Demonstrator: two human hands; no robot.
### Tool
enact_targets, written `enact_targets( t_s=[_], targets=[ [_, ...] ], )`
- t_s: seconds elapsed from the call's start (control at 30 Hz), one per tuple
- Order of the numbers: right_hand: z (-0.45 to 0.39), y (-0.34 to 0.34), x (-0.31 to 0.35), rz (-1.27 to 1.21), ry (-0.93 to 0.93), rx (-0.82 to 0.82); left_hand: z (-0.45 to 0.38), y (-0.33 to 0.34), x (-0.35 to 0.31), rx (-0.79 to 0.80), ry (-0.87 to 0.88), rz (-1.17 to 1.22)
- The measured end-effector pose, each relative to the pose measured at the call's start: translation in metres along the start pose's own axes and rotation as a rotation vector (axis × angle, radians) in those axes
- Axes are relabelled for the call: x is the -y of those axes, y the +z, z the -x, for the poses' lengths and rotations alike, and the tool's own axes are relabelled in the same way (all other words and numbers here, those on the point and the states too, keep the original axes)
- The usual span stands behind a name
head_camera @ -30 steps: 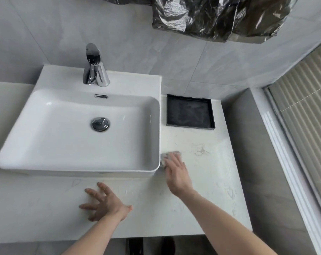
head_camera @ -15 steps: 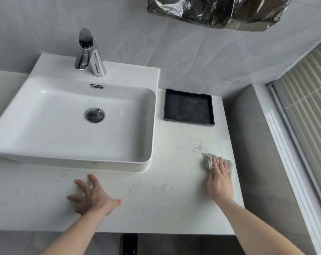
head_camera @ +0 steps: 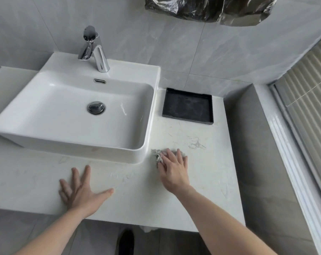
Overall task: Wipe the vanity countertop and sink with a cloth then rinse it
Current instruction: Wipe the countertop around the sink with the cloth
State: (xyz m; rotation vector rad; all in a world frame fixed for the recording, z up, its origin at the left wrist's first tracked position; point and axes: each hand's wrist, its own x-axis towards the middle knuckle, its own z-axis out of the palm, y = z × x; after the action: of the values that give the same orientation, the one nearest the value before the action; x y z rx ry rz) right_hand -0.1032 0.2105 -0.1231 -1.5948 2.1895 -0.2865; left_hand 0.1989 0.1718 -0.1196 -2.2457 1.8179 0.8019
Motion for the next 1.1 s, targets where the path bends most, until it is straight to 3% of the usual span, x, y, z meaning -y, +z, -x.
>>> enact_targets(
  t_s=[0.1,0.23,0.33,0.5,0.63,0.77,0.9,1.0,1.1],
  targets=[
    [-0.009,0.013,0.013,0.083,-0.080,0.066,-0.006,0.012,0.001,-0.032,0.000,0.028],
    [-0.003,0.020,-0.018,0.117,-0.127,0.009,-0.006,0.035,-0.003,-0.253,-0.028,0.008],
    [0.005,0.009,-0.066,0.115,-0.036,-0.058,-0.006,0.046,-0.003,-0.370,-0.016,-0.042],
    [0.013,-0.027,-0.155,0.116,0.185,-0.211,-0.010,0.052,-0.003,-0.416,-0.020,-0.059],
    [0.004,-0.029,-0.172,-0.038,0.311,-0.363,-0.011,0.052,-0.001,-0.428,-0.018,-0.046],
    [-0.009,-0.027,-0.128,-0.385,0.423,-0.453,-0.012,0.054,-0.001,-0.439,-0.025,-0.051],
    [-0.011,-0.009,-0.054,-0.471,0.114,-0.359,-0.013,0.055,-0.001,-0.457,-0.027,-0.053],
    [-0.001,0.020,-0.017,-0.238,-0.123,-0.142,-0.014,0.055,0.000,-0.461,-0.025,-0.040],
    [0.020,0.038,-0.019,0.005,-0.224,-0.079,-0.014,0.055,0.001,-0.461,-0.016,-0.031]
  ],
)
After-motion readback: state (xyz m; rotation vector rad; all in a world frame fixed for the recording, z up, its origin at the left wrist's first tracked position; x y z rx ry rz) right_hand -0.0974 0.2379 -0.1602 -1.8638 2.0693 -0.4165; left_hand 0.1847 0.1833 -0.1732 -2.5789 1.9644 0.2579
